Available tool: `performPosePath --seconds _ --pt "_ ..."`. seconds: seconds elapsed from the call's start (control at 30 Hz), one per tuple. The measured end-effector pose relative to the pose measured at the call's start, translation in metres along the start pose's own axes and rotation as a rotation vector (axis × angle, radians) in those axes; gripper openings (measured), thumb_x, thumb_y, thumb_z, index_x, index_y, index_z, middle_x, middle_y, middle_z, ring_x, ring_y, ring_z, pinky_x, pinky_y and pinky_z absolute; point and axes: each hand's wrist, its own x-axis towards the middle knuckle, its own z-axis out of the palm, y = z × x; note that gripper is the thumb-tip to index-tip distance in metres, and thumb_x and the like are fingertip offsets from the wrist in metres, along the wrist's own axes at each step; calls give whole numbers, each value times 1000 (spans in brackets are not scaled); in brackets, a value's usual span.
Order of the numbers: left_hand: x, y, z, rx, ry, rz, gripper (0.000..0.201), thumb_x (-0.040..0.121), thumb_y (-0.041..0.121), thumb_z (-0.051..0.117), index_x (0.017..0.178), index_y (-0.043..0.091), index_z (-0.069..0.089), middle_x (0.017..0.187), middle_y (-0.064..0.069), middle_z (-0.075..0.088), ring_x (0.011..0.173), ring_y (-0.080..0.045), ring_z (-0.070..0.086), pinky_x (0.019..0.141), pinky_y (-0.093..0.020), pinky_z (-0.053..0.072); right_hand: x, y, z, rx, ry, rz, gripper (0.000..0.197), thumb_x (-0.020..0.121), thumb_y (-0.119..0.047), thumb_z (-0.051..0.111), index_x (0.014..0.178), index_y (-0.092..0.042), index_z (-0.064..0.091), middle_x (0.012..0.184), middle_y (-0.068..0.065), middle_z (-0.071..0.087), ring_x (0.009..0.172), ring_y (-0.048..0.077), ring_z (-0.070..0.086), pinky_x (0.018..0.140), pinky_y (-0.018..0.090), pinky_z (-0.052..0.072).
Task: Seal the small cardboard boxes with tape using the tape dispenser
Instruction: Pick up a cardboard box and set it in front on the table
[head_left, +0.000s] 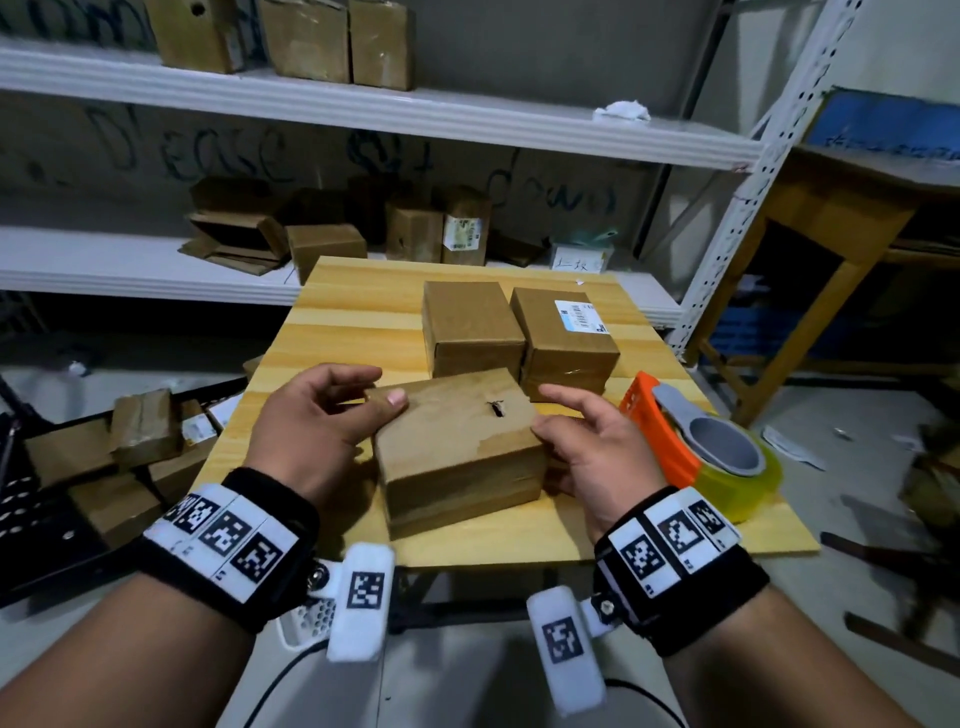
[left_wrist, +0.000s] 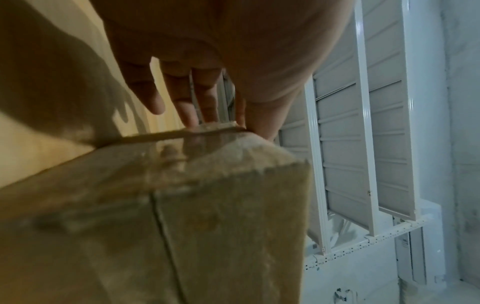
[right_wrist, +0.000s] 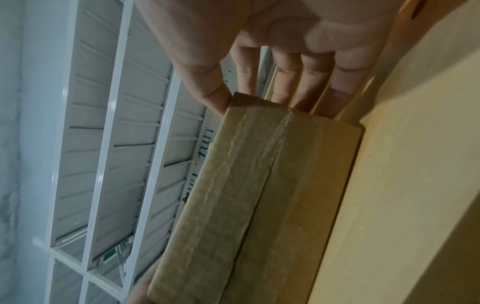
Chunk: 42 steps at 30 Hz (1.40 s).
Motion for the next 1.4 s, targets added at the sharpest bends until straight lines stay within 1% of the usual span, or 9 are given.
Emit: performPosePath --seconds 0.17,0.4,0.6,0.7,0.83,0.93,1.13,1.23,1.4 --pt "-7 4 8 -66 -36 -6 21 90 6 76 111 5 74 98 -6 73 54 5 66 42 -10 47 -2 0 2 -118 22 -118 17 88 -17 77 90 -34 79 94 -4 78 97 23 72 84 44 60" --pt "-2 -1 10 -134 -86 -34 42 86 -2 77 125 12 71 107 3 71 66 14 67 48 -6 48 -2 -10 3 -173 -5 -112 13 94 -27 73 94 -35 82 103 -17 77 107 10 68 96 42 57" --pt "9 -3 -3 -12 -62 39 33 88 17 80 117 31 77 110 11 77 89 4 73 70 -17 59 -4 -11 9 -209 -60 -145 19 96 -26 72 112 -35 75 89 -13 71 84 6 66 68 25 52" --pt "17 -1 -9 59 -20 91 23 86 18 82 107 27 80 99 14 77 81 12 70 60 -7 51 -2 -8 12 -175 -106 -115 35 94 -22 75 124 -37 65 65 -11 59 59 1 58 56 22 44" --pt "17 -4 -7 112 -57 91 21 88 16 80 108 22 79 107 10 75 76 10 69 54 -7 50 -3 -13 9 -260 -118 -176 20 96 -24 72 111 -36 75 96 -7 71 89 11 67 79 31 57" --pt "14 -7 -7 93 -77 30 33 83 20 85 113 31 79 113 9 75 93 -10 72 67 -29 61 -1 -16 8 -515 -61 -300 12 94 -41 67 95 -38 79 113 -11 61 110 13 59 98 44 54" --pt "14 -5 -10 115 -102 29 39 77 27 87 115 33 78 115 8 75 101 -15 71 78 -37 62 -1 -37 -1 -1121 -182 -622 56 90 -78 36 107 -40 74 117 -12 45 119 11 37 95 38 40" --pt "13 -5 -10 136 -106 18 43 69 38 87 111 39 79 114 8 76 105 -20 72 87 -53 62 4 -39 -5 -1166 -231 -627 65 94 -80 20 111 -42 71 114 -10 42 117 13 37 95 44 44" --pt "15 -7 -11 167 -77 36 30 82 30 86 111 37 80 107 7 78 97 -18 73 81 -49 64 7 -38 -7 -1170 -323 -527 58 93 -81 19 121 -51 60 115 -10 38 115 12 36 97 46 44"
